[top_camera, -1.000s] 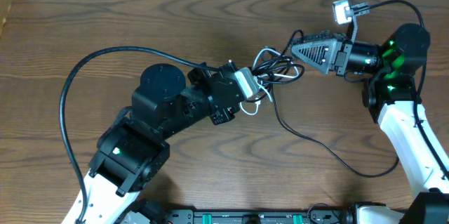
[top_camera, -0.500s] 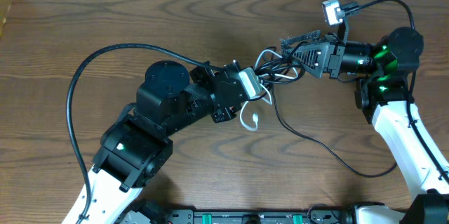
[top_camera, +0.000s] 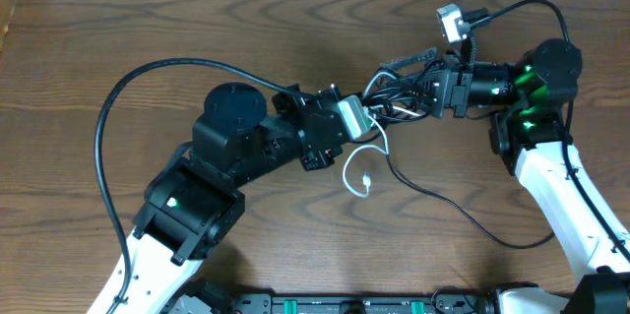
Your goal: Untangle cables
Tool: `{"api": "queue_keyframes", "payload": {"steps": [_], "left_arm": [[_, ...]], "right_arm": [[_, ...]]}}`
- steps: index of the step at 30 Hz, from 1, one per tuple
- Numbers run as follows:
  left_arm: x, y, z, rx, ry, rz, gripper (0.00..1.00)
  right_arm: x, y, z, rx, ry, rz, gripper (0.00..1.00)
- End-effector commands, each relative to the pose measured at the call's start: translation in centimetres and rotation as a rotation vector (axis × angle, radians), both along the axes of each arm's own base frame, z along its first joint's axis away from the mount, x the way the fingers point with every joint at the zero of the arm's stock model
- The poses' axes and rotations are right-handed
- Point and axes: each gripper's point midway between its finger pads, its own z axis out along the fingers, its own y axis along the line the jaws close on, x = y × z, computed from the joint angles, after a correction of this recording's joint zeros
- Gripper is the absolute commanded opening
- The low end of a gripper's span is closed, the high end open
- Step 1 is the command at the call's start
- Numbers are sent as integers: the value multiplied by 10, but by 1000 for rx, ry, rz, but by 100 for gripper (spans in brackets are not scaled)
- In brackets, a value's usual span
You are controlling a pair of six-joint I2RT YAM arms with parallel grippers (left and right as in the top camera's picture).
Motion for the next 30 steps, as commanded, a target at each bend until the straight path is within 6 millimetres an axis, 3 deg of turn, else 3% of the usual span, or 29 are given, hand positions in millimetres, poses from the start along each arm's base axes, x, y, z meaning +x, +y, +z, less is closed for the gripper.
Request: {"api": "queue_keyframes", "payload": {"steps": [1, 5, 8, 11, 14, 26, 30], "left_arm": [[2, -2, 11, -16, -30, -8, 8], [6, 0, 15, -24, -52, 13, 8], [6, -1, 18, -30, -60, 12, 7], [6, 0, 18, -30, -60, 13, 7], [12, 4, 17, -19, -64, 55, 8], [37, 28, 12, 33, -83, 253, 8], [45, 37, 11, 49, -90, 316, 7]], "right_arm": [[-9, 6, 0, -11, -32, 41, 59], [-3, 6, -19, -37, 13, 13, 45], [12, 2, -42, -80, 101, -80, 42], [38, -13, -83, -191, 247, -289, 41], [57, -42, -123, -314, 408, -503, 42], [67, -111, -158, -390, 598, -730, 43], [65, -120, -163, -399, 636, -753, 43]]}}
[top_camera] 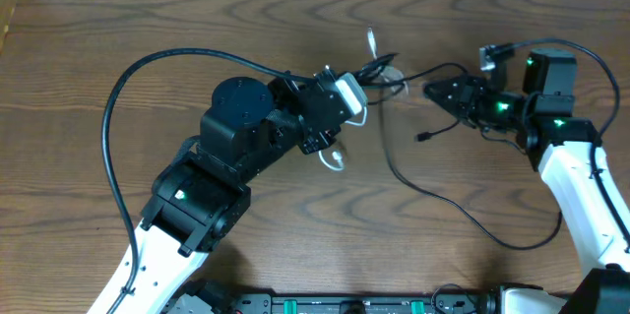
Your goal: Untangle cables
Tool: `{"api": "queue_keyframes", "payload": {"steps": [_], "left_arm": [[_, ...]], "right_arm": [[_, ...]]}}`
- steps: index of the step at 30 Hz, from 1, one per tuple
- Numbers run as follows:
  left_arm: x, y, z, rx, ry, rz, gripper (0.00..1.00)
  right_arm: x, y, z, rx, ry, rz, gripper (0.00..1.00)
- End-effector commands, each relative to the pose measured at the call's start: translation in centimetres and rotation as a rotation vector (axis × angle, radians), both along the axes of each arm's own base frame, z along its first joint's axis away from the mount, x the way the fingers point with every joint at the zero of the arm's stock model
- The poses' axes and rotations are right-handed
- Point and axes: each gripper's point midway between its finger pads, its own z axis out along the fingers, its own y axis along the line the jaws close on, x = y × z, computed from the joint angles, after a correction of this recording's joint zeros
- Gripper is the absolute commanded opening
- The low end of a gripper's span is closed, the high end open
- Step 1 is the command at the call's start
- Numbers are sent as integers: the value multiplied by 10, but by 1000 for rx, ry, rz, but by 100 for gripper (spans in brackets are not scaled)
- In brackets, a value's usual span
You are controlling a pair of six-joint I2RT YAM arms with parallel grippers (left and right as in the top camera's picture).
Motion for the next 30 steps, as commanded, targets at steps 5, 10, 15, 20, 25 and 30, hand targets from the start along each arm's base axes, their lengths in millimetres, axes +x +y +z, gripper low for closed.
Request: {"api": "queue_keyframes", "payload": {"steps": [5, 10, 15, 20, 25, 30], "left_arm": [[14, 24, 15, -4, -43, 155, 8], [15, 24, 12, -59, 19, 183, 8], [21, 27, 9, -138, 93, 232, 8], [37, 43, 15, -305, 172, 338, 7], [53, 57, 15, -458, 262, 428, 8], [53, 50, 11, -483, 304, 402, 7]], "right_arm": [[5, -15, -4, -39, 4, -58, 43], [-4, 2, 11, 51, -37, 50, 45], [-14, 16, 29, 100, -152, 191, 50], [-24, 27, 39, 98, -290, 325, 58], [-62, 53, 78, 237, -615, 629, 68], [-68, 57, 93, 269, -711, 692, 75]]}}
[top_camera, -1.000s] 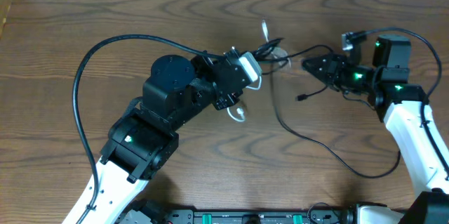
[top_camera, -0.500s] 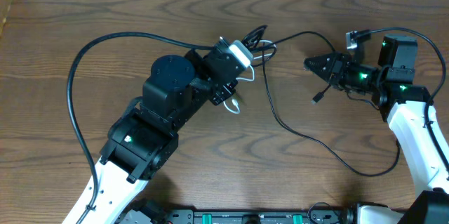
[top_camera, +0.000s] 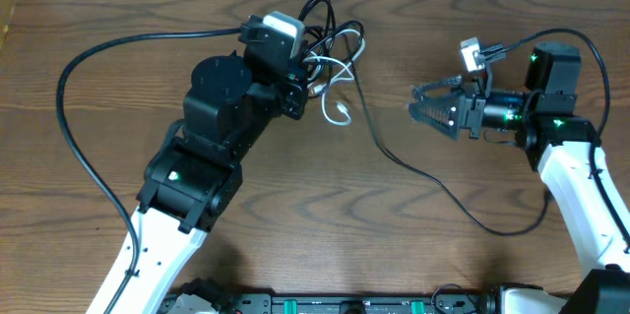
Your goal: Untangle cables
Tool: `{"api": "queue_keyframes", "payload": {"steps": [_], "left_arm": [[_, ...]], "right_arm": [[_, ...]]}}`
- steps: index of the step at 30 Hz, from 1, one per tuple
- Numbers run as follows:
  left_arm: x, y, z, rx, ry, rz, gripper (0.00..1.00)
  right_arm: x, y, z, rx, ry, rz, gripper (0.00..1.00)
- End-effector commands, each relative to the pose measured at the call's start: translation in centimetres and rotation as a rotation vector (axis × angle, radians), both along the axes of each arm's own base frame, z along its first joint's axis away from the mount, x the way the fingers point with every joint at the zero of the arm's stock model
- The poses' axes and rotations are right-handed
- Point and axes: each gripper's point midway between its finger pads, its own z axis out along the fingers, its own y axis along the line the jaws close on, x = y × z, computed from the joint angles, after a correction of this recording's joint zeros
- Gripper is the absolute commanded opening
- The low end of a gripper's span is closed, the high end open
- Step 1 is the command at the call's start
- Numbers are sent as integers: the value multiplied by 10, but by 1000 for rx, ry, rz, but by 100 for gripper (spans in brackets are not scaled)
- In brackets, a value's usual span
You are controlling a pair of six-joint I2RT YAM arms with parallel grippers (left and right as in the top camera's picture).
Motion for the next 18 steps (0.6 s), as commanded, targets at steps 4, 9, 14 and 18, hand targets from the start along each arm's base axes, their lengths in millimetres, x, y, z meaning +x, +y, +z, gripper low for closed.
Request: {"api": "queue_keyframes", "payload": {"steps": [4, 9, 14, 18], "left_arm": [[-5, -13, 15, -153, 39, -50, 7], [-9, -28, 8, -167, 72, -132, 8], [-12, -45, -3, -180, 126, -222, 7], [-10, -49, -10, -217, 173, -223, 6]], "right_arm": [[-14, 5, 20, 72, -72, 106, 75], [-8, 18, 21, 50, -16, 86, 75], [-5, 40, 25, 31, -20, 81, 75], [-3, 52, 27, 19, -45, 73, 75]]}}
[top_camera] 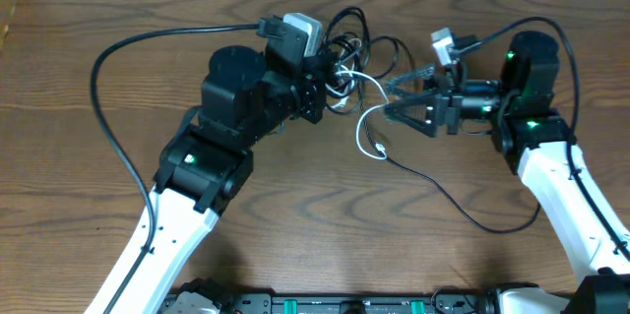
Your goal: Untangle cables
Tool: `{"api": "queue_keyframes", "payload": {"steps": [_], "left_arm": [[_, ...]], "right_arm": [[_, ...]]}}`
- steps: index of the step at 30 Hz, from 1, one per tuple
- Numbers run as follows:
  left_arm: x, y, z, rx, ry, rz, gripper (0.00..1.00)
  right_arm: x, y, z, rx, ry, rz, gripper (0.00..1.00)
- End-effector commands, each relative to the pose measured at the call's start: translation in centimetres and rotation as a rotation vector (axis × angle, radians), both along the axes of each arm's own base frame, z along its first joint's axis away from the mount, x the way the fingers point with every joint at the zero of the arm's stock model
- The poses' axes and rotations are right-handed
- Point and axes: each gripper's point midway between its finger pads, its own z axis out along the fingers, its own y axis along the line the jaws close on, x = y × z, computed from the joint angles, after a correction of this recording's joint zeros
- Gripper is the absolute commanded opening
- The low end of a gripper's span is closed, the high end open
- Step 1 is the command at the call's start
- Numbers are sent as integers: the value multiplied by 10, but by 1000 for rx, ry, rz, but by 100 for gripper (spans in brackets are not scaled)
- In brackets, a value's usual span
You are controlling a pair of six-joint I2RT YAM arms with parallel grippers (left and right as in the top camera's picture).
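A tangle of black and white cables sits at the tip of my left gripper, which is shut on it at the table's upper middle. A white cable loops down out of the tangle and ends in a small plug. One black cable runs from the tangle down to the right and curls back toward the right arm. My right gripper is open just right of the tangle, its fingers spread close to the strands there. Whether they touch a strand cannot be told.
A thick black lead arcs across the left of the table up to the left arm's wrist. A small grey connector on a black lead hangs over the right arm. The table's far edge lies close behind the tangle.
My right gripper, still open, has moved left from well clear of the tangle to right beside it. The left gripper and tangle have shifted a little to the right.
First both grippers met at a cable knot mid-table. Then the right gripper was away to the right and the left held the bundle. The left then had the bundle at the upper left, right gripper open and apart. Now the two are close again.
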Motion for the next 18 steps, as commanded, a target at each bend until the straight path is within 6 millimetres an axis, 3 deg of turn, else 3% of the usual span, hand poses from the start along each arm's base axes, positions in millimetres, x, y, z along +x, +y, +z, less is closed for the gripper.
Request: {"api": "queue_keyframes", "payload": {"steps": [1, 12, 18], "left_arm": [[-3, -9, 11, -71, 21, -40, 8], [-4, -10, 12, -116, 59, -30, 8], [-19, -24, 14, -145, 83, -146, 8]], "right_arm": [[5, 9, -1, -19, 41, -44, 75], [5, 27, -6, -41, 86, -66, 74], [11, 26, -8, -50, 111, -109, 73]]}}
